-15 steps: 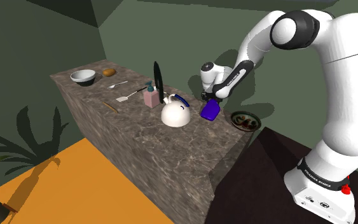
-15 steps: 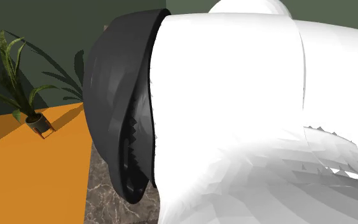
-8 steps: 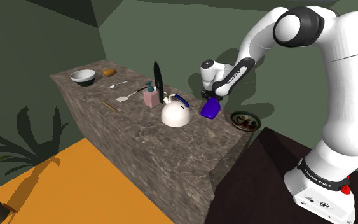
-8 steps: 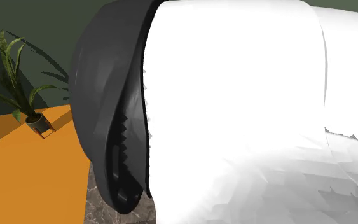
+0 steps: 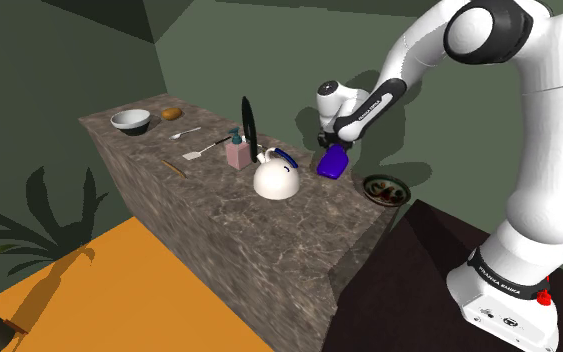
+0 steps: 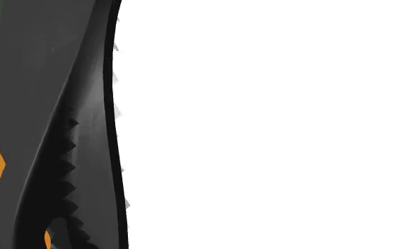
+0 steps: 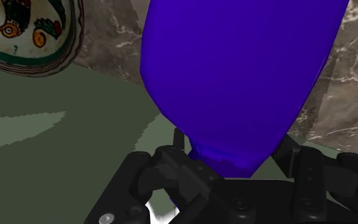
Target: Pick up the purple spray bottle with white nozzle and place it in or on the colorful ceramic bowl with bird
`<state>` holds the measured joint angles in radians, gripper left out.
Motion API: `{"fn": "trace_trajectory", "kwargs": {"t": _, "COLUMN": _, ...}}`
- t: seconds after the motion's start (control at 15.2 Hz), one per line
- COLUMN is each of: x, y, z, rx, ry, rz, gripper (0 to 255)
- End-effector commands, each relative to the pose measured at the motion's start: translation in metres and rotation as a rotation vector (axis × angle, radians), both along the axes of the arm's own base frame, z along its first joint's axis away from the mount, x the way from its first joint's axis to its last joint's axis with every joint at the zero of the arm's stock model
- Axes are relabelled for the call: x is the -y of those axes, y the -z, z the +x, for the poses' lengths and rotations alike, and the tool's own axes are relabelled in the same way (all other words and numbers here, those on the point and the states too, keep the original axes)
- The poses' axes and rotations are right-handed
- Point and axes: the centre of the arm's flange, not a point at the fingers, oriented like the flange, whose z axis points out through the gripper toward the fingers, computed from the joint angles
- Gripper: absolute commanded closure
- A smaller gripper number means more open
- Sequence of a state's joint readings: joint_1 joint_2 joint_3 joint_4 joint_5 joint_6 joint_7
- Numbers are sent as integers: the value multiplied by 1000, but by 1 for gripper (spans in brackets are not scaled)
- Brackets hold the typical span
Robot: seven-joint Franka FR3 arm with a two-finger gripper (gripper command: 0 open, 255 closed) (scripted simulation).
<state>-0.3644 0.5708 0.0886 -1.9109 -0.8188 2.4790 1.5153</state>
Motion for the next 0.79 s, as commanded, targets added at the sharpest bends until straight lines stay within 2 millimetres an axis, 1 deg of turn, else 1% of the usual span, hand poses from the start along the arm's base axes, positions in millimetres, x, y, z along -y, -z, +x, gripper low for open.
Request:
{"fn": "trace_trajectory", "kwargs": {"t": 0.0, "x": 2, "y": -12, "z": 0, "rx": 2, "ry": 1, "rz": -2, "gripper": 255}}
{"fn": "trace_trajectory", "kwargs": {"t": 0.66, "x": 2, "y": -64, "z": 0, "rx": 2, "ry": 1, "rz": -2, "gripper": 255}}
{"fn": "trace_trajectory", "kwargs": {"t": 0.73, "x": 3, "y": -64, "z": -14, "rx": 2, "ry": 1, "rz": -2, "gripper": 255}}
